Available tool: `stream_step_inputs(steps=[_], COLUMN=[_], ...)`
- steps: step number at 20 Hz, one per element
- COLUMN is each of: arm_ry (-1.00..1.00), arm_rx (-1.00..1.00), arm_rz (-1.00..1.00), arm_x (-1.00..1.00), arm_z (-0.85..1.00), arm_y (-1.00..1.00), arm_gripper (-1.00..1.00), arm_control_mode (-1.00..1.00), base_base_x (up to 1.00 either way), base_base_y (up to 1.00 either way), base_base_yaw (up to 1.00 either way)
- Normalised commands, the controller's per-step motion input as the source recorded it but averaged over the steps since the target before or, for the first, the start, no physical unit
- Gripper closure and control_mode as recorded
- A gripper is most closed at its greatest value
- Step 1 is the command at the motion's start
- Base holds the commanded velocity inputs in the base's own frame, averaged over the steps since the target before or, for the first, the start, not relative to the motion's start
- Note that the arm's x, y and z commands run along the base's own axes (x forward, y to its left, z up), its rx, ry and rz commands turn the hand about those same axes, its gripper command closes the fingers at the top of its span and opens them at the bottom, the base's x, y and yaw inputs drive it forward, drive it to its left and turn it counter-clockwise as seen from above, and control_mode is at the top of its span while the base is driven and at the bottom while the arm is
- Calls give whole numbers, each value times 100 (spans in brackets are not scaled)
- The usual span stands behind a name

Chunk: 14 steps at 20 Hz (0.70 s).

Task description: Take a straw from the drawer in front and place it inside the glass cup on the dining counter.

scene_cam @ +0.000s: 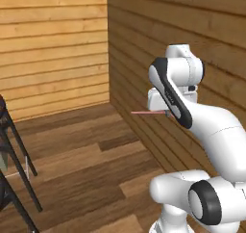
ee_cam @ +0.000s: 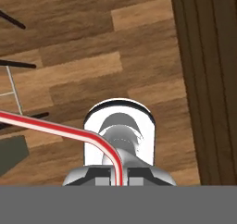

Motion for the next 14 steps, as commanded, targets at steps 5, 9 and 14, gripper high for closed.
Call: stream_step_inputs(steps=[5,9,14], arm_ry=[0,0,0], arm_rx=[0,0,0], arm_rz=[0,0,0], arm_x=[0,0,0], arm_z=[0,0,0], arm_y=[0,0,0], arm_gripper=[100,100,100], arm_control_mode=[100,100,100], base_base_x=[75,76,77], base_base_y=[0,-8,-28], base_base_yaw=[75,72,65])
